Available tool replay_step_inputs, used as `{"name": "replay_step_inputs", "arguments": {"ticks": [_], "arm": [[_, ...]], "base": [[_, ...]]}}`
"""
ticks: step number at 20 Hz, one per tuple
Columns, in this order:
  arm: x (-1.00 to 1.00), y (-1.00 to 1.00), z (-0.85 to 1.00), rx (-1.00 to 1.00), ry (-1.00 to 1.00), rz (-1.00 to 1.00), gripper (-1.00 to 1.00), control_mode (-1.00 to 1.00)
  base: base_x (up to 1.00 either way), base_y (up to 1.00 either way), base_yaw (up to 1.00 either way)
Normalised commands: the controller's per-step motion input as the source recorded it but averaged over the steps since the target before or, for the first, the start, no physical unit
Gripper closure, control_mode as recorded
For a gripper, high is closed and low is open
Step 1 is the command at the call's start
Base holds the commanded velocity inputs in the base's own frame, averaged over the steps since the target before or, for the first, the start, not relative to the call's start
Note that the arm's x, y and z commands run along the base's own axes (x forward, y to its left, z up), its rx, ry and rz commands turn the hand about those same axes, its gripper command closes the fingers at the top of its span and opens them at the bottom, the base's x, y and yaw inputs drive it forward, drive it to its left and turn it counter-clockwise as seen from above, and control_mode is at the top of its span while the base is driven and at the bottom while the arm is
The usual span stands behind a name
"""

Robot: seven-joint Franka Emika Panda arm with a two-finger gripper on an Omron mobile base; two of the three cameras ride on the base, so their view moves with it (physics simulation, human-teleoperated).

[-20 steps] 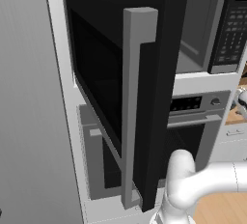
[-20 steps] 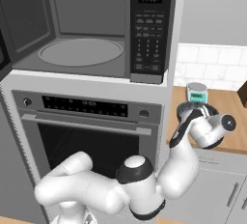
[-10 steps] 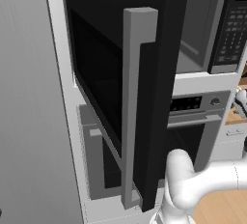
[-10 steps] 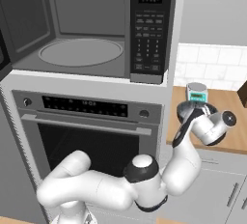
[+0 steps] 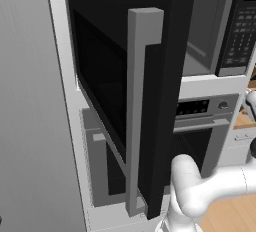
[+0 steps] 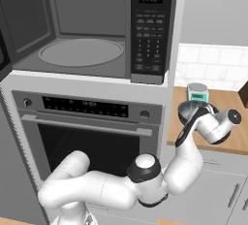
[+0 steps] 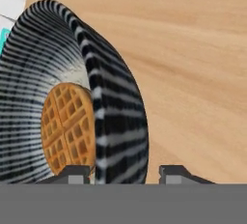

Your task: Open the microwave, place the bowl with waffle inside the microwave, then close the microwave door and turn it on.

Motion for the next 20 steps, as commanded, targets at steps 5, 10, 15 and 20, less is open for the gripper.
{"name": "replay_step_inputs", "arguments": {"ticks": [5, 10, 15, 20], "arm": [[0.0, 0.09, -0.17, 0.0, -0.12, 0.0, 1.0, -1.0], [-0.44, 0.07, 0.02, 0.0, -0.06, 0.0, 1.0, -1.0], [-0.96, -0.32, 0.24, 0.0, 0.16, -0.12, 1.0, -1.0], [-1.0, -0.45, 0.19, 0.0, -0.02, -0.1, 1.0, -1.0]], "base": [[0.0, 0.0, 0.0], [0.0, 0.0, 0.0], [0.0, 0.0, 0.0], [0.0, 0.0, 0.0]]}}
